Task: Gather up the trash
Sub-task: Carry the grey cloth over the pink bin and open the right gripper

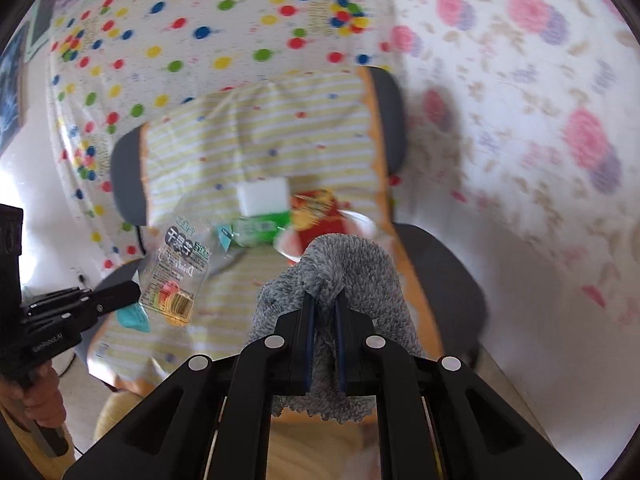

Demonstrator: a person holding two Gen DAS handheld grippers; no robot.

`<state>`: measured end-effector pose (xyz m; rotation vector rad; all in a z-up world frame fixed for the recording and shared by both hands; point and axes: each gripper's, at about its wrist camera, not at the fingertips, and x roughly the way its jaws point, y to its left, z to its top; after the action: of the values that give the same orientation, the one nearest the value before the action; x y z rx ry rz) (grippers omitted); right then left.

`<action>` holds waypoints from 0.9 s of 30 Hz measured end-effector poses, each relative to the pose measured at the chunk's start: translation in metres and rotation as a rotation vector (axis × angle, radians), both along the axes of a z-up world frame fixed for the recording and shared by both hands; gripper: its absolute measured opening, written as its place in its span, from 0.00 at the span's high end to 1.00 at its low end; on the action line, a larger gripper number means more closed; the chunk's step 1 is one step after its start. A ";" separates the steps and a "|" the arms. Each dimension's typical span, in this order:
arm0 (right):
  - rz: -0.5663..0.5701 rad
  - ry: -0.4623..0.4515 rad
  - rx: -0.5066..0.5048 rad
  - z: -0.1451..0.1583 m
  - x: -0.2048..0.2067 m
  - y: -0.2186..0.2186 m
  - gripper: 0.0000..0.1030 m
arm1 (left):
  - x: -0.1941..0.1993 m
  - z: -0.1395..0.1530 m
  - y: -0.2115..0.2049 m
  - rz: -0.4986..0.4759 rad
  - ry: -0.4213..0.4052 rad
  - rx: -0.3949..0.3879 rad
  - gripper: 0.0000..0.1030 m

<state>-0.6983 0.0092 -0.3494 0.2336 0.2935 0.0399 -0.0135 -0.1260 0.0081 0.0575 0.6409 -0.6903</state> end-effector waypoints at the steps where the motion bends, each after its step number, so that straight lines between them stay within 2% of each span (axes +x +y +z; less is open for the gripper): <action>1: -0.039 0.016 0.003 -0.009 -0.008 -0.010 0.90 | -0.004 -0.003 -0.014 -0.038 0.005 0.002 0.97; 8: -0.221 0.140 0.046 -0.067 -0.036 -0.058 0.89 | -0.029 -0.026 -0.085 -0.216 0.038 -0.019 0.97; 13: -0.283 0.240 0.066 -0.107 -0.035 -0.076 0.85 | -0.036 -0.048 -0.107 -0.258 0.072 -0.005 0.97; 16: -0.283 0.296 0.087 -0.125 -0.027 -0.082 0.76 | -0.038 -0.056 -0.109 -0.258 0.081 0.013 0.97; 17: -0.281 0.306 0.095 -0.129 -0.025 -0.084 0.69 | -0.038 -0.057 -0.108 -0.258 0.084 0.017 0.97; 19: -0.275 0.314 0.112 -0.133 -0.023 -0.087 0.62 | -0.038 -0.059 -0.107 -0.257 0.089 0.025 0.97; 27: -0.279 0.247 0.132 -0.114 -0.038 -0.092 0.62 | -0.041 -0.066 -0.113 -0.276 0.098 0.047 0.97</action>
<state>-0.7361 -0.0829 -0.4632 0.4102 0.5026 -0.2479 -0.0550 -0.2389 -0.0580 0.1587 0.7514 -0.9488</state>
